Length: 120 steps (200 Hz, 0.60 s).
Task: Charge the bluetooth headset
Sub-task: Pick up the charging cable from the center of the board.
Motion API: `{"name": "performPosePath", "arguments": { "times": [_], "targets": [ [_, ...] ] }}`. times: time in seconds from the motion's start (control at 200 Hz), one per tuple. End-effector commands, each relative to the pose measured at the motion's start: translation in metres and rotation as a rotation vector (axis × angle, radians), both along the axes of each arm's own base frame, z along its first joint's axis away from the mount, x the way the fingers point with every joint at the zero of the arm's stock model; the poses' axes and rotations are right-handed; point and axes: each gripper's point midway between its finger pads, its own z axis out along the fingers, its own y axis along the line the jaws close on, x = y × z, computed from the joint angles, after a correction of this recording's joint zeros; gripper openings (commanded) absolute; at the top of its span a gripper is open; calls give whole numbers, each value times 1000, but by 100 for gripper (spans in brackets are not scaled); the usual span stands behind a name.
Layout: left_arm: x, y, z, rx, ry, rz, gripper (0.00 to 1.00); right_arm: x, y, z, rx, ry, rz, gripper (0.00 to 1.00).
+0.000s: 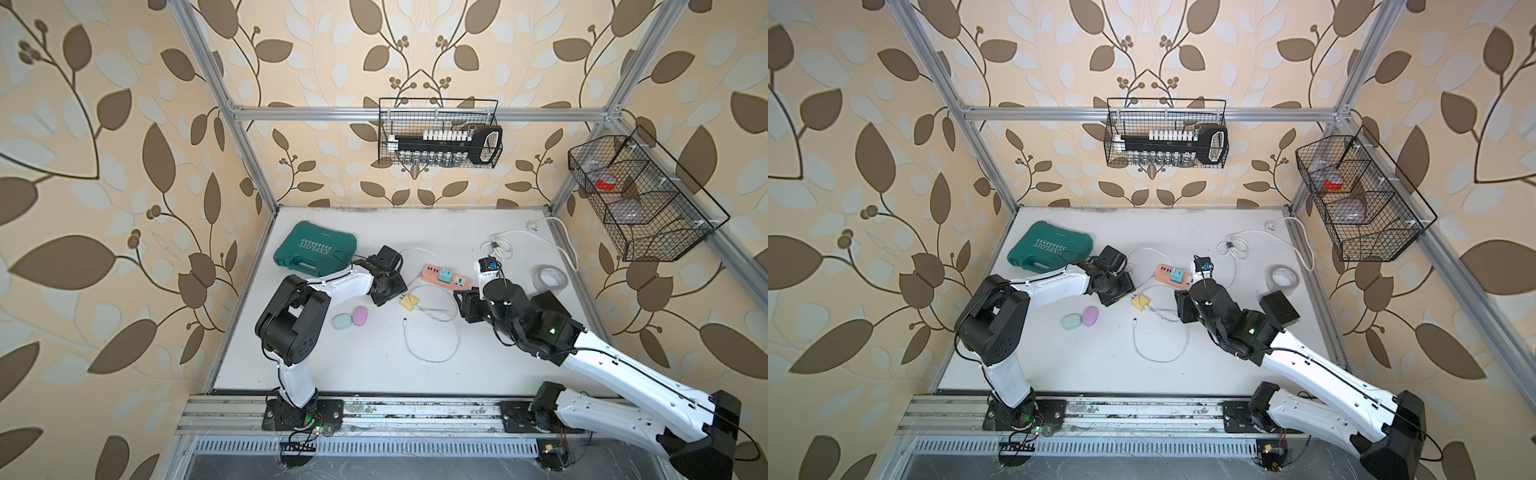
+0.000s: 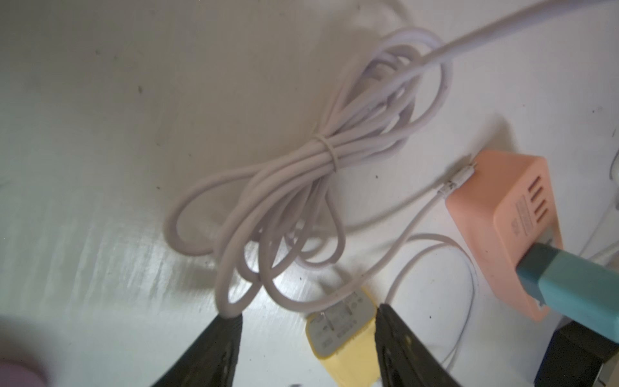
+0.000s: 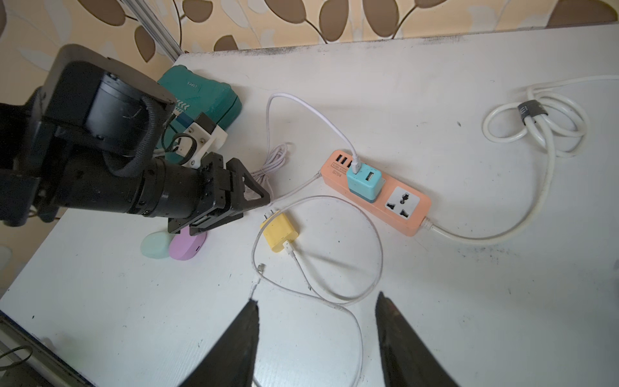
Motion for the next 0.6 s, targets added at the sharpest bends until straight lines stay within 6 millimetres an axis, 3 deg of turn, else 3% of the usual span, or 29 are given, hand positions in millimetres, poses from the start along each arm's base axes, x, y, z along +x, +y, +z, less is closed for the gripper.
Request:
{"name": "performPosePath", "arguments": {
  "times": [0.0, 0.065, 0.25, 0.385, 0.595],
  "targets": [
    [16, 6, 5, 26, -22, 57, 63, -7, 0, -6, -10, 15, 24, 57],
    [18, 8, 2, 42, -18, 67, 61, -7, 0, -4, -3, 13, 27, 57],
    [24, 13, -3, 43, -12, 79, 45, -9, 2, -2, 10, 14, 38, 57],
    [24, 18, -4, 42, 1, 83, 19, -9, 3, 0, 20, 12, 39, 57],
    [28, 32, 18, 62, -42, 77, 7, -8, 7, -2, 25, 22, 49, 57]
  ]
}}
